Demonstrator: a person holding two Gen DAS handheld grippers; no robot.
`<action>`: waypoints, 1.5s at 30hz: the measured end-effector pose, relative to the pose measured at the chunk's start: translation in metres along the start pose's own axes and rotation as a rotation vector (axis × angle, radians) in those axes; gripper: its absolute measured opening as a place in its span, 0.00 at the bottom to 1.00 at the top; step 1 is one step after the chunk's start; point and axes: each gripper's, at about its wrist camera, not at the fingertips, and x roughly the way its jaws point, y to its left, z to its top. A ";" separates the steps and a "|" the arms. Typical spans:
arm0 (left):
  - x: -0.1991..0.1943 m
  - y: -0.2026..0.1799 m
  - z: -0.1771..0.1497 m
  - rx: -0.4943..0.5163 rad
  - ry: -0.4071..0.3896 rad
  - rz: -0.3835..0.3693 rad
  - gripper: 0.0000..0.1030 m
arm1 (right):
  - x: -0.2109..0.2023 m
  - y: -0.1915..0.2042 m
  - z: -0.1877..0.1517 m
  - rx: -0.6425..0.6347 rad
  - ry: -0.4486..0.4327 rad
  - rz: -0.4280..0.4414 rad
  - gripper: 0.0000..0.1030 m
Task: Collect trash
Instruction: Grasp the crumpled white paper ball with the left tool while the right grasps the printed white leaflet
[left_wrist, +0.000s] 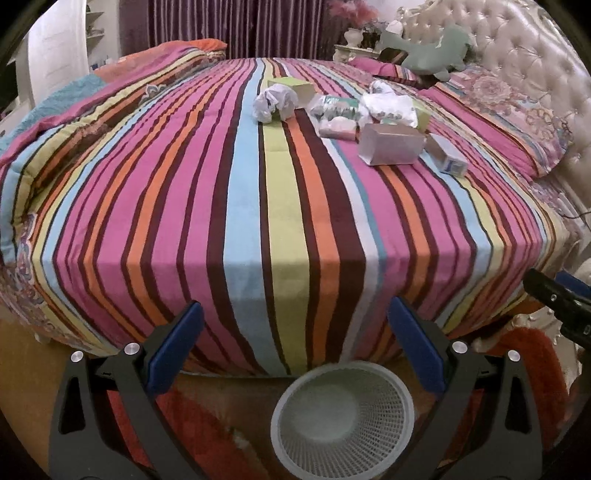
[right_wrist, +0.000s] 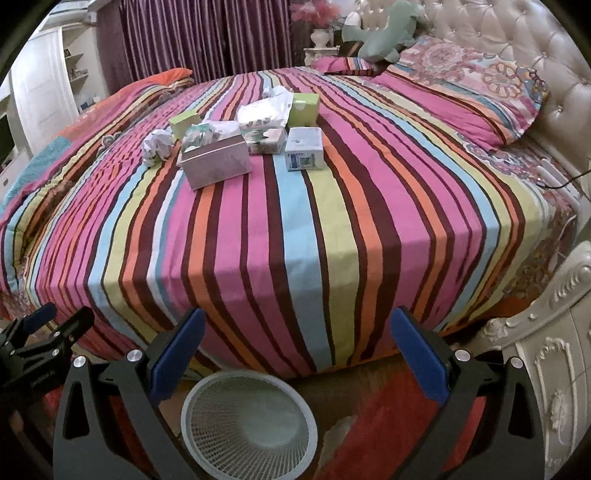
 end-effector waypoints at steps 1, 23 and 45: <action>0.004 0.001 0.004 -0.001 -0.001 0.001 0.94 | 0.004 -0.001 0.004 0.003 0.000 0.001 0.93; 0.109 0.027 0.191 0.007 -0.091 0.046 0.94 | 0.105 -0.015 0.139 -0.026 -0.009 -0.009 0.93; 0.216 0.025 0.264 0.097 0.053 0.111 0.94 | 0.160 -0.007 0.170 -0.084 0.085 -0.041 0.92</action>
